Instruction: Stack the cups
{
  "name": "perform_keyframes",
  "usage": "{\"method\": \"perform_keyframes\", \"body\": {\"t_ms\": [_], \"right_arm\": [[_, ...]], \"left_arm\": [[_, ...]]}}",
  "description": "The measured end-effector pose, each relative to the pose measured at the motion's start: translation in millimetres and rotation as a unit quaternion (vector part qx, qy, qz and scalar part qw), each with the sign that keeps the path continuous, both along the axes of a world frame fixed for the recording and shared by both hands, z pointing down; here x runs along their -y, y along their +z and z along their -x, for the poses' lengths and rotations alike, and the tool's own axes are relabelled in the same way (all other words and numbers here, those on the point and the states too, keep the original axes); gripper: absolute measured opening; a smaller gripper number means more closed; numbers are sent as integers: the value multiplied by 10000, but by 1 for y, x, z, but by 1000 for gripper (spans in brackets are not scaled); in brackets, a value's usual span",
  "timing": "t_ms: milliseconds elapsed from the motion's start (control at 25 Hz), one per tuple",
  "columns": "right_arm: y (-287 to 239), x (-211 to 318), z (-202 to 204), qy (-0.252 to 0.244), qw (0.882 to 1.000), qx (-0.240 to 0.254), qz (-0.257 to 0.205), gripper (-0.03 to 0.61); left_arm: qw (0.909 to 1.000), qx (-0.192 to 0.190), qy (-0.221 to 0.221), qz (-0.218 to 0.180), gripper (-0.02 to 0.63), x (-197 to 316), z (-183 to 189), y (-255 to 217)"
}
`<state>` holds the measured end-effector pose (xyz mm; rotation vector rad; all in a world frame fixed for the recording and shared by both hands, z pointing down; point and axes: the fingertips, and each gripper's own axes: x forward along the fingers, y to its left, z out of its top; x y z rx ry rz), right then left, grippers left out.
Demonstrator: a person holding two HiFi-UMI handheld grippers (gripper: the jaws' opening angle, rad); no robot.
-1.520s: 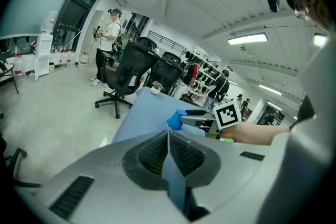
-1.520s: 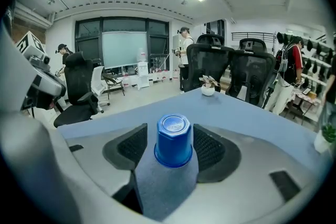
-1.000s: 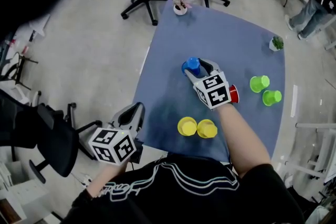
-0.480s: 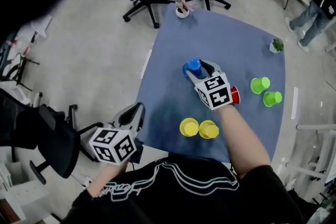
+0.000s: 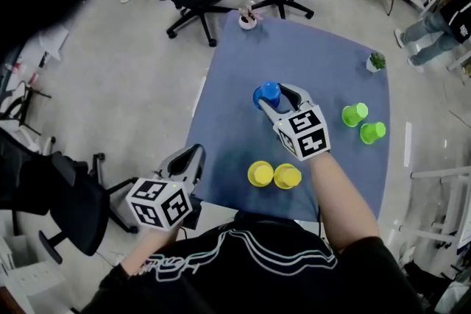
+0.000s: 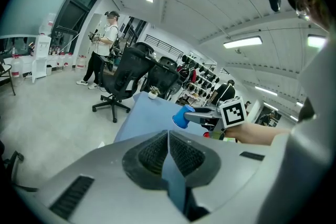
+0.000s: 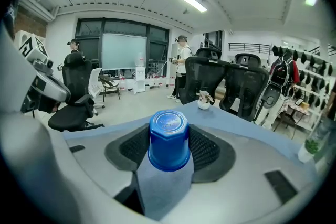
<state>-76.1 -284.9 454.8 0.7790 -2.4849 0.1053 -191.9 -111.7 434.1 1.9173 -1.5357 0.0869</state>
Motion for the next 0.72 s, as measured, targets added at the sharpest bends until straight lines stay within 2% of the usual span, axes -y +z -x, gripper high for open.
{"method": "perform_keyframes", "body": {"t_ms": [320, 720], "right_arm": [[-35, -45, -27, 172, 9996, 213, -107, 247], [-61, -92, -82, 570, 9975, 321, -266, 247]], "left_arm": [[9994, -49, 321, -145, 31, -17, -23, -13], [9967, -107, 761, -244, 31, -35, -60, -23]]}}
